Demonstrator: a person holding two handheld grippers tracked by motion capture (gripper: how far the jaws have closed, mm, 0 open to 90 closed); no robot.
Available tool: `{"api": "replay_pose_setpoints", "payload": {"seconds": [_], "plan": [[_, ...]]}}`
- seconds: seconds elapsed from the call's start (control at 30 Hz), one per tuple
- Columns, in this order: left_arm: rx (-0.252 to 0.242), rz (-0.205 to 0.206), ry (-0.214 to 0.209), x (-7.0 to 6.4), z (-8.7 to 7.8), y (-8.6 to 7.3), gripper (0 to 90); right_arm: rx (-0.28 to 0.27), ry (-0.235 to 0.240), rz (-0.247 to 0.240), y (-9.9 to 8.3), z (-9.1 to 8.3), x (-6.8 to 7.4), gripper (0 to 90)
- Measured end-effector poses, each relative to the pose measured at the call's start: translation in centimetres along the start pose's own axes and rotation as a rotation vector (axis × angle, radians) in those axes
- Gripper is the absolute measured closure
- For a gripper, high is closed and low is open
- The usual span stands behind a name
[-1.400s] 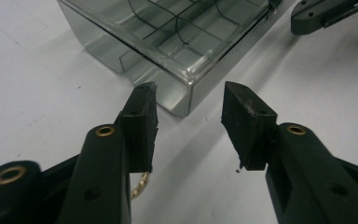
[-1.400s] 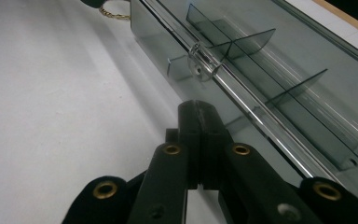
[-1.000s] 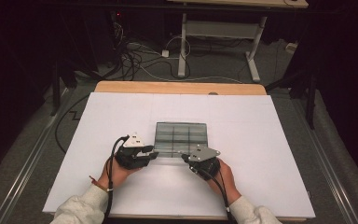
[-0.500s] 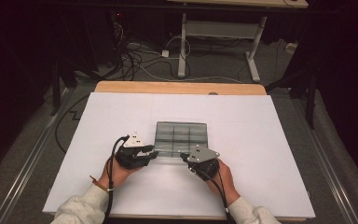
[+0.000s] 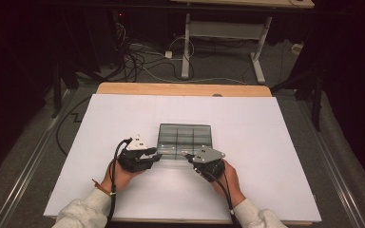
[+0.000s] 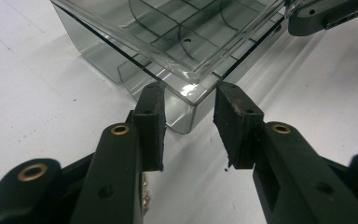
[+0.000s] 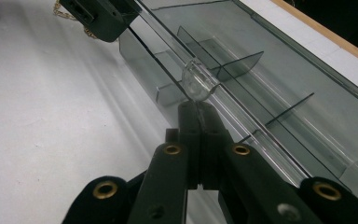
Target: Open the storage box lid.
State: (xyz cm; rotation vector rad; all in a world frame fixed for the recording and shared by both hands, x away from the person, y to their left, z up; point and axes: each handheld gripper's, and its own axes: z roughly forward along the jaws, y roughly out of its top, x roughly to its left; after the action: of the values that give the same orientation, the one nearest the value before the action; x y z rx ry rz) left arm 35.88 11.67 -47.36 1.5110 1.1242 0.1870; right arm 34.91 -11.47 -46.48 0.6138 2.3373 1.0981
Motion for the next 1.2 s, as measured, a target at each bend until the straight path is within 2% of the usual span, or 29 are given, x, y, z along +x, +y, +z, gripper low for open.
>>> {"api": "replay_pose_setpoints", "payload": {"seconds": [0.27, 0.33, 0.5, 0.67, 0.7, 0.73, 0.9, 1.03, 1.2], "plan": [[-0.034, 0.007, -0.013, -0.3, -0.1, 0.3, 66.0, -0.019, -0.025, 0.006, 0.1, -0.4, -0.2, 90.0], [-0.044, 0.006, -0.016, -0.4, -0.1, 0.4, 67.0, -0.022, -0.019, 0.014, 0.0, -0.4, -0.3, 90.0], [-0.052, 0.007, -0.019, -0.4, -0.2, 0.5, 67.1, -0.04, -0.03, -0.007, 0.1, -1.5, -0.4, 87.1], [-0.055, 0.023, -0.021, -0.5, -0.2, 0.5, 67.3, -0.055, -0.094, -0.045, -0.1, -3.5, -0.7, 77.1], [-0.055, 0.023, -0.021, -0.5, -0.2, 0.5, 67.3, -0.055, -0.094, -0.045, -0.1, -3.5, -0.7, 77.1], [-0.056, 0.029, -0.021, -0.5, -0.2, 0.5, 67.3, -0.067, -0.132, -0.057, -0.4, -4.4, -1.1, 70.5], [-0.066, 0.036, -0.023, -0.6, -0.2, 0.7, 67.3, -0.051, -0.204, -0.06, -1.2, -5.5, -2.5, 56.0], [-0.082, 0.026, -0.028, -0.7, -0.1, 1.1, 67.3, -0.039, -0.216, -0.044, -1.9, -5.6, -3.3, 55.1], [-0.088, 0.036, -0.029, -1.0, 0.0, 1.3, 67.3, -0.02, -0.253, -0.073, -2.2, -5.2, -3.8, 57.5]]}}
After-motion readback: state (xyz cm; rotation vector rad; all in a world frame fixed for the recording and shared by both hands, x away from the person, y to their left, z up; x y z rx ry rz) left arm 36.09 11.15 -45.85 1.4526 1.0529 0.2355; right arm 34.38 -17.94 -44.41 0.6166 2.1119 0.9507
